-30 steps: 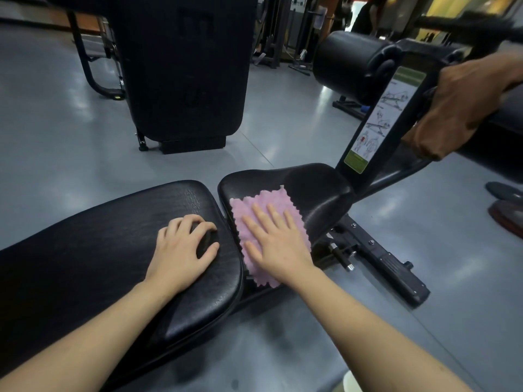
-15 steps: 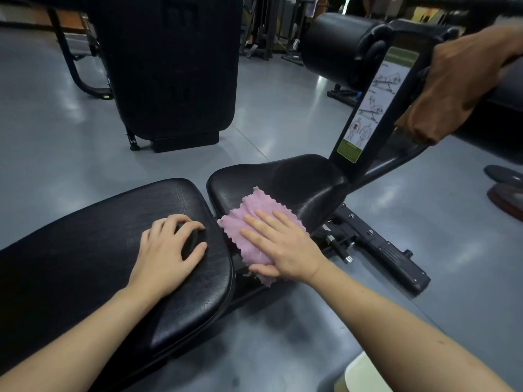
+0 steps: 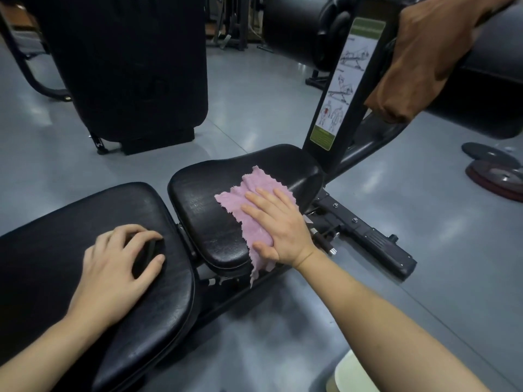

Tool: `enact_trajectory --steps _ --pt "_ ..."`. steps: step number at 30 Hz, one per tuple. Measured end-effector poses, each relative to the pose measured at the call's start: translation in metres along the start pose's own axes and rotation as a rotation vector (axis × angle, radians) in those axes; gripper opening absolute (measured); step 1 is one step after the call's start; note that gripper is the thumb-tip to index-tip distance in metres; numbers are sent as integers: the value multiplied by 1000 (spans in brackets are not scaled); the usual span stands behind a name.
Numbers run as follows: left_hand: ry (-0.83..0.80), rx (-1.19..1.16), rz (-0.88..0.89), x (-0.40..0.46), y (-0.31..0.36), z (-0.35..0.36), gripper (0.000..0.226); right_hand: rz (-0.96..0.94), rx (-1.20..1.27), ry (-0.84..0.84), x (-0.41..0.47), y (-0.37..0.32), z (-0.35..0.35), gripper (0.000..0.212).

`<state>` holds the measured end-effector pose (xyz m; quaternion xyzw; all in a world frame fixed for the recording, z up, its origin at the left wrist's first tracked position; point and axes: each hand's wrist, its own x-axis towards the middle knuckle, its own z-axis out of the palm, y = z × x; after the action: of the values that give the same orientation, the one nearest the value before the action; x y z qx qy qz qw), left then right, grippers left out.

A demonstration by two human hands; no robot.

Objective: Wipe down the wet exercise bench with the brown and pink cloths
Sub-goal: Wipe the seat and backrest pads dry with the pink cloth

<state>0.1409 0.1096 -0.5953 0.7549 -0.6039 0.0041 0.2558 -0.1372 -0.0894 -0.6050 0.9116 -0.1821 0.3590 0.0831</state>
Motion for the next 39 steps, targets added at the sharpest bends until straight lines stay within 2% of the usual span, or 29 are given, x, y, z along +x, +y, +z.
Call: enact_trajectory --steps 8,15,20,26,29,39 --pt "-2 4 0 -1 2 0 46 179 20 163 -4 26 3 69" --pt "-1 -4 12 1 -1 2 44 271 -112 70 3 77 -15 52" --pt "-4 -10 10 1 0 1 44 300 -153 -23 0 62 -16 56" --pt "-18 -13 6 0 -1 2 43 130 -5 -126 -15 12 -11 71" --pt "-23 -10 2 0 -1 2 43 12 -6 -220 -17 -2 -17 82" --pt "-7 -10 5 1 -3 2 42 -356 -183 -710 12 -49 -45 126"
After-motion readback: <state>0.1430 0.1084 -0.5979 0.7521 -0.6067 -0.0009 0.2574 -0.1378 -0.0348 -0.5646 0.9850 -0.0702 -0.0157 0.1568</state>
